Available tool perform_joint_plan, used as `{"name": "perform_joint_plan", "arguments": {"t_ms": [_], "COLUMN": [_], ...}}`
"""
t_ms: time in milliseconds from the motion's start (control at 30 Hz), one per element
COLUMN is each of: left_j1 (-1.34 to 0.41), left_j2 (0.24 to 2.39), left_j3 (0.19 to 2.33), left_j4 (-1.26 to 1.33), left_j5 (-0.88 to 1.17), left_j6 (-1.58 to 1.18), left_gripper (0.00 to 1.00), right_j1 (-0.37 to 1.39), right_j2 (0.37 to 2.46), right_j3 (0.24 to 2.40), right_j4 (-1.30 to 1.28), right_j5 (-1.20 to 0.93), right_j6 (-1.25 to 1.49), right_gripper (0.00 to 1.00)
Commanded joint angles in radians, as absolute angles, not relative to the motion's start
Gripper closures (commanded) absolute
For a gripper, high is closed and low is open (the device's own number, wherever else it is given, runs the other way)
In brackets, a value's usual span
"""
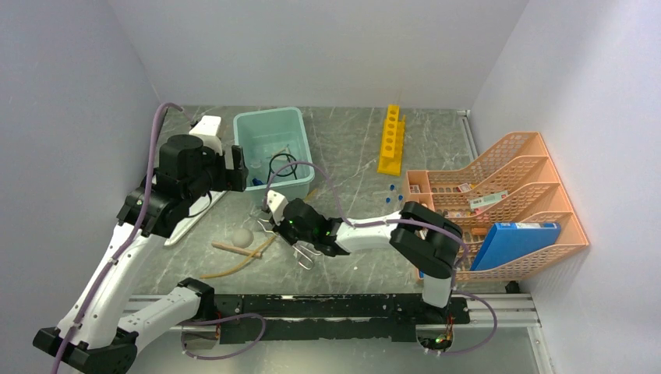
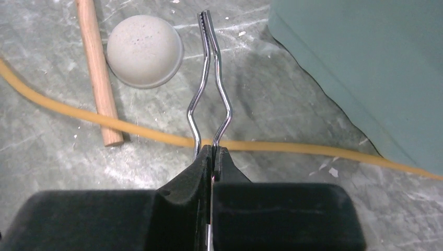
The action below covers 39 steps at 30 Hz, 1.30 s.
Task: Organize the chemistry lab equipment
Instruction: Pick up the chemistry item at the center of the board.
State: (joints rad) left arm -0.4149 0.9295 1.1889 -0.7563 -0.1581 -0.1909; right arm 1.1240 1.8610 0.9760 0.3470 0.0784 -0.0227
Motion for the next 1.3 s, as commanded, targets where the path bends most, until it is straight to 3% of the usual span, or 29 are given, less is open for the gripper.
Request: {"name": "perform_joint_plan", "arguments": {"t_ms": [0,533,867,1267], "left_j1": [-0.411,-0.411,-0.411,-0.411], "left_j2": [0.928,0.892,0.855,0.849], "left_j3": [1.244,1.221,1.14,1.028], "left_j4": [-0.764,-0.724,-0.579,-0.356], "left_j5": [-0.153,0.0,0.281,0.684], "left_j6": [-0.203,-0.275,-0.285,-0.347], "left_gripper": [0.07,0.07,0.06,0.05], "right_j1": [1.126,1.126,1.124,1.118], "right_j2": [1.781,1.435,1.203,1.066], "right_j3": [0.927,0.711,0.682,0.764], "right_j4": [0.39,0.395,0.319,0.235], "right_j5": [0.085,0.246,0.382,0.461], "right_j6": [0.019,0.158,0.282,0.412], "right_gripper": [1.0,1.0,1.0,1.0]}}
